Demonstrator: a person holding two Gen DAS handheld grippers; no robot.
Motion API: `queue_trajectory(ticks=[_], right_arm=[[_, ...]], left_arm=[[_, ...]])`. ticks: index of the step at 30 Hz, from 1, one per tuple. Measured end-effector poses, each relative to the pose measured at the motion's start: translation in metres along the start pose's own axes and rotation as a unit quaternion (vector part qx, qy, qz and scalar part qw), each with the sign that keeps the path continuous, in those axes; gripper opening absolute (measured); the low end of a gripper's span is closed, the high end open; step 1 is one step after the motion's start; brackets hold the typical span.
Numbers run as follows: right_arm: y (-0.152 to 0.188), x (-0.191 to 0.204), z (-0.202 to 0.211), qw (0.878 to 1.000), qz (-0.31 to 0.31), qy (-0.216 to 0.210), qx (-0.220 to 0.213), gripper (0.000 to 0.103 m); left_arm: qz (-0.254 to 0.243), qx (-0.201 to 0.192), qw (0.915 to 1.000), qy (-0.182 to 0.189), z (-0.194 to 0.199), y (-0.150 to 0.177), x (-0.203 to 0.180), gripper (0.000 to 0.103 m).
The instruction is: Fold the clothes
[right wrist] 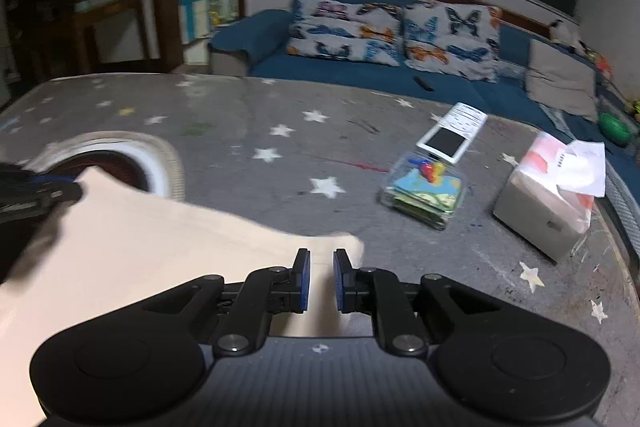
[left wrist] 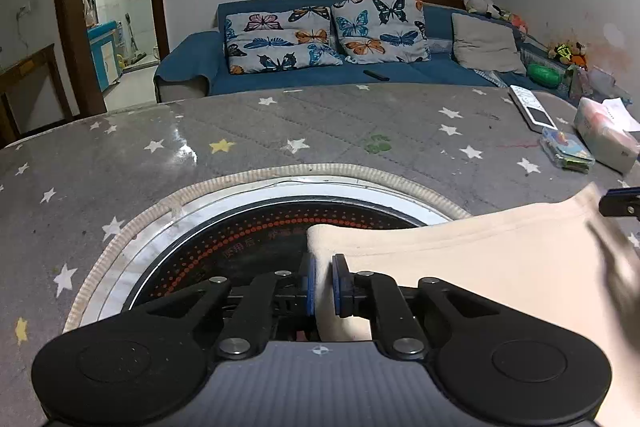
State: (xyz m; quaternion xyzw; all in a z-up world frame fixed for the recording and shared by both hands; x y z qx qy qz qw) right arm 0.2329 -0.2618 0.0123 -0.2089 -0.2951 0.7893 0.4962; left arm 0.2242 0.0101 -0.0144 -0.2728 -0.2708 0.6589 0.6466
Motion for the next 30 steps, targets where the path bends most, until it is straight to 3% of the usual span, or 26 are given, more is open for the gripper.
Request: queue_trajectory(ticks=[5, 9, 19, 21, 26, 30], right_arm=[[0.026, 0.032, 0.038, 0.997, 0.050, -0.050, 0.012, 0.020], [0.057, 0.064, 0.066, 0.991, 0.094, -0.087, 0.027, 0.026], [0.126, 0.109, 0.114, 0.982, 0.154, -0.104, 0.028, 0.033], [0.136, 0.111, 0.119, 0.982, 0.158, -0.102, 0.029, 0.041], [0.155, 0.116, 0.135, 0.982, 0.172, -0.081, 0.014, 0.041], [0.157, 0.118, 0.140, 0.983, 0.157, -0.091, 0.006, 0.041]], left_arm=[[-0.014, -0.008, 0.9995, 0.027, 0.029, 0.011, -0.016, 0.016], [-0.029, -0.007, 0.9980, 0.056, 0.058, 0.033, -0.036, 0.046], [-0.052, -0.009, 0.9928, 0.108, 0.123, 0.102, -0.074, 0.050], [-0.061, -0.009, 0.9921, 0.110, 0.130, 0.114, -0.081, 0.050], [-0.100, -0.015, 0.9897, 0.102, 0.138, 0.135, -0.093, 0.050], [-0.131, -0.023, 0.9869, 0.091, 0.140, 0.146, -0.100, 0.050]])
Point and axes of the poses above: each gripper's, at about its wrist camera, not at the fingertips, and z roughly against the way its jaws point, x to its left, y to its underside, the point moved 5 cm from there along -z, roughly the way its jaws point, and after that the axes turned 4 degrees about x, right-handed, at the moved point
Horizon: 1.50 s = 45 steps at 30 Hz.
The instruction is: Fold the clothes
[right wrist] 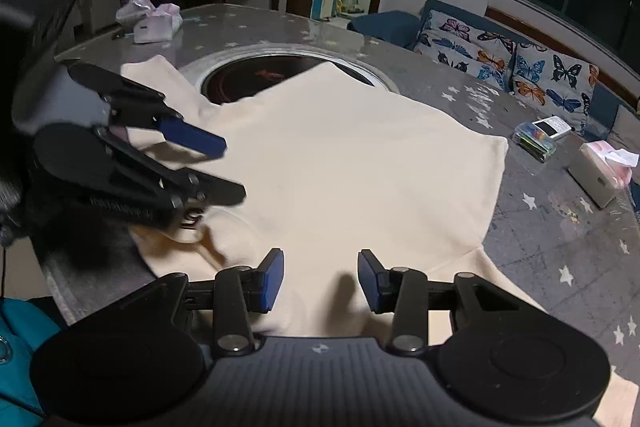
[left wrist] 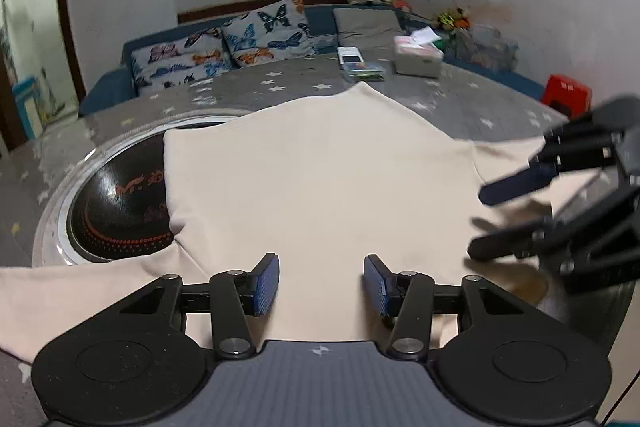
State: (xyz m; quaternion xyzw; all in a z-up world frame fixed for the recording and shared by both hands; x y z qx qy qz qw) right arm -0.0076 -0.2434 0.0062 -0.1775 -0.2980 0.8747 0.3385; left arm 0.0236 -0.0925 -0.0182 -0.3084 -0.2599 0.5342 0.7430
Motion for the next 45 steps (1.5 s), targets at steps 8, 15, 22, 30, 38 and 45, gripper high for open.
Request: queue_trajectory(ticks=[8, 15, 22, 30, 38, 45], right_arm=[[0.006, -0.013, 0.022, 0.999, -0.046, 0.004, -0.026, 0.041], [0.037, -0.077, 0.054, 0.982, -0.163, 0.091, -0.041, 0.040], [0.105, -0.155, 0.081, 0.926, -0.296, 0.231, -0.020, 0.040], [0.159, -0.193, 0.088, 0.887, -0.392, 0.242, -0.016, 0.031], [0.147, -0.197, 0.078, 0.891, -0.371, 0.260, -0.023, 0.007], [0.125, -0.213, 0.081, 0.894, -0.328, 0.302, -0.038, 0.005]], left_arm=[[-0.009, -0.012, 0.9998, -0.009, 0.006, -0.005, -0.001, 0.052], [-0.008, -0.031, 0.9993, 0.017, 0.009, -0.020, -0.017, 0.054], [-0.021, -0.030, 0.9979, 0.053, 0.002, -0.025, -0.046, 0.054], [-0.039, -0.024, 0.9960, 0.076, -0.010, -0.030, -0.070, 0.054], [-0.064, -0.007, 0.9937, 0.092, -0.020, -0.024, -0.086, 0.054], [-0.074, 0.000, 0.9928, 0.094, -0.022, -0.018, -0.088, 0.054]])
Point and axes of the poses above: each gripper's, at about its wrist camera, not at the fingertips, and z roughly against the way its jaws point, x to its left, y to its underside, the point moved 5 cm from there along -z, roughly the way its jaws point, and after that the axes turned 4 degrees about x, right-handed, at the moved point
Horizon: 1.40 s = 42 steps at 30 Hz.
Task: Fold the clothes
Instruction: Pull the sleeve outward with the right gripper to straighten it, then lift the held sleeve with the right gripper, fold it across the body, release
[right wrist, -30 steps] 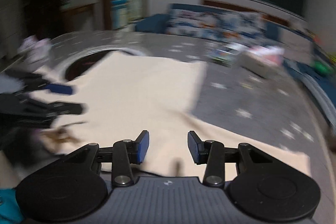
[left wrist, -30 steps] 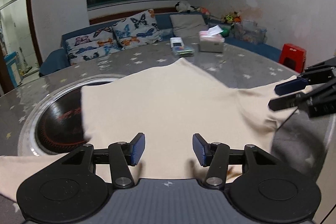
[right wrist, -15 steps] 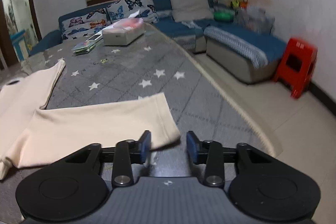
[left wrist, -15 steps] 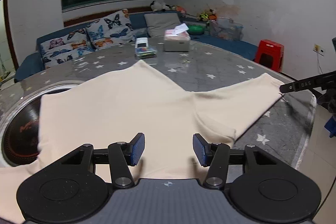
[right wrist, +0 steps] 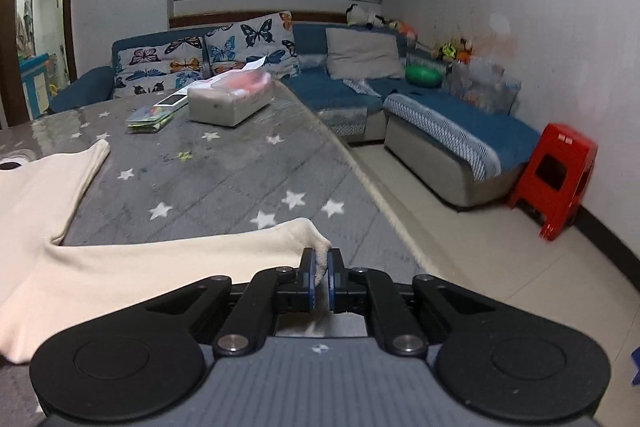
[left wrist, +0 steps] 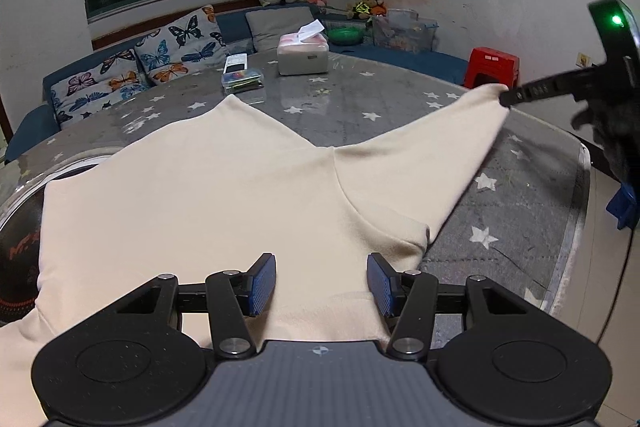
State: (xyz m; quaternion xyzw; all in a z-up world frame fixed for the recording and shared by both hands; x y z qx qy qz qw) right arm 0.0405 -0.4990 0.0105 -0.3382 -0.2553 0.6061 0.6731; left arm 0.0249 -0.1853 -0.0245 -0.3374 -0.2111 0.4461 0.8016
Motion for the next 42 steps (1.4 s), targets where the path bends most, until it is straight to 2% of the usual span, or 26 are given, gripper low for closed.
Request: queue_trajectory(ticks=[6, 9, 14, 23, 27, 28, 30, 36, 42], right_arm=[[0.010, 0.000, -0.025, 0.999, -0.001, 0.004, 0.033, 0.007], [0.010, -0.003, -0.017, 1.000, -0.012, 0.002, 0.027, 0.017], [0.010, -0.006, -0.007, 0.999, -0.026, -0.004, 0.023, 0.019], [0.017, -0.007, -0.014, 0.998, -0.052, -0.017, 0.037, 0.022], [0.017, -0.011, -0.018, 0.995, -0.084, -0.035, 0.033, 0.020], [0.017, -0.011, -0.019, 0.995, -0.090, -0.039, 0.031, 0.017], [0.017, -0.012, -0.019, 0.993, -0.100, -0.046, 0.027, 0.007], [0.009, -0.014, -0.009, 0.992, -0.113, -0.057, 0.003, 0.004], [-0.015, -0.008, 0.023, 0.990, -0.104, -0.084, -0.037, 0.004]], left_arm=[[0.000, 0.001, 1.0000, 0.002, 0.001, 0.000, 0.000, 0.054], [0.002, -0.001, 1.0000, 0.001, 0.004, -0.003, 0.001, 0.054], [0.006, -0.018, 0.9998, 0.006, 0.010, -0.011, 0.001, 0.054], [0.016, -0.017, 0.9997, -0.001, 0.013, -0.009, 0.004, 0.054], [0.019, -0.018, 0.9997, -0.001, 0.011, -0.011, 0.002, 0.054], [0.018, -0.019, 0.9997, 0.000, 0.011, -0.011, 0.001, 0.054], [0.018, -0.020, 0.9996, 0.003, 0.010, -0.012, -0.001, 0.054], [0.012, -0.016, 0.9998, 0.005, 0.005, -0.012, -0.007, 0.054], [0.007, -0.012, 0.9999, 0.010, -0.001, -0.010, -0.012, 0.054]])
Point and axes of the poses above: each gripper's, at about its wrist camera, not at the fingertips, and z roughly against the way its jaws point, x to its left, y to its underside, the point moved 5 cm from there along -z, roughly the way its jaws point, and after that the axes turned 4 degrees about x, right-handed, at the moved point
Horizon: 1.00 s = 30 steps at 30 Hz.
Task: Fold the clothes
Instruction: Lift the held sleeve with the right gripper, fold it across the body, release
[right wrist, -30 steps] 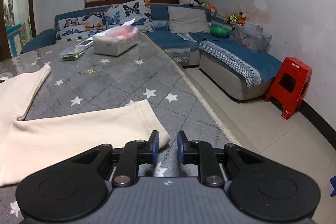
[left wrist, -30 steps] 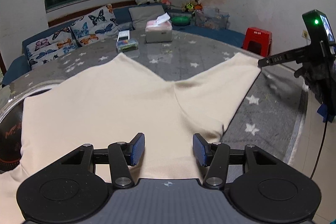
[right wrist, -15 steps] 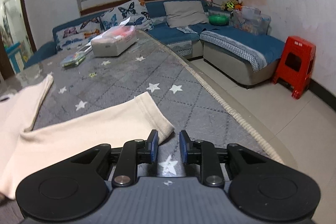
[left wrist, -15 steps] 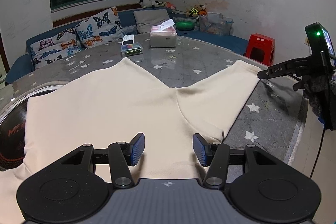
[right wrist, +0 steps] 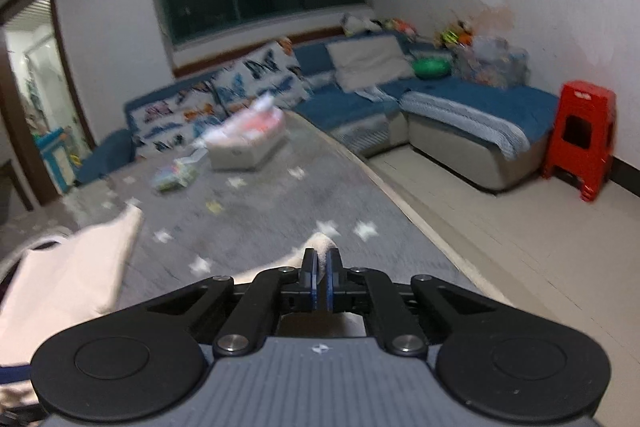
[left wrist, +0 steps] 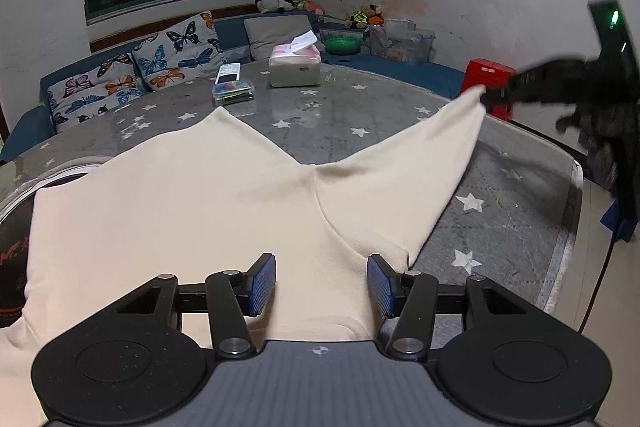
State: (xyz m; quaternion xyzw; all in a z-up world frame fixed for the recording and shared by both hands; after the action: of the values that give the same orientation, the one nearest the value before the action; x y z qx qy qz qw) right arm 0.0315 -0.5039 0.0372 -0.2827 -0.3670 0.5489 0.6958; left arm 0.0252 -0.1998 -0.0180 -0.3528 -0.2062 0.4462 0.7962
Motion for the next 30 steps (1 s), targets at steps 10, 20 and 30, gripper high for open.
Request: queue_trajectory(ticks=[10, 20, 30], right_arm=[[-0.045, 0.091, 0.049, 0.989, 0.097, -0.102, -0.041, 0.004], [-0.039, 0.228, 0.056, 0.950, 0.224, -0.214, -0.027, 0.004], [0.038, 0.325, 0.034, 0.907, 0.306, -0.284, 0.056, 0.004]], left_arm=[[0.022, -0.023, 0.9995, -0.004, 0.023, 0.003, 0.013, 0.055], [0.093, -0.056, 0.9920, -0.064, 0.074, 0.027, 0.069, 0.056], [0.148, -0.054, 0.9818, -0.106, 0.099, 0.058, 0.109, 0.057]])
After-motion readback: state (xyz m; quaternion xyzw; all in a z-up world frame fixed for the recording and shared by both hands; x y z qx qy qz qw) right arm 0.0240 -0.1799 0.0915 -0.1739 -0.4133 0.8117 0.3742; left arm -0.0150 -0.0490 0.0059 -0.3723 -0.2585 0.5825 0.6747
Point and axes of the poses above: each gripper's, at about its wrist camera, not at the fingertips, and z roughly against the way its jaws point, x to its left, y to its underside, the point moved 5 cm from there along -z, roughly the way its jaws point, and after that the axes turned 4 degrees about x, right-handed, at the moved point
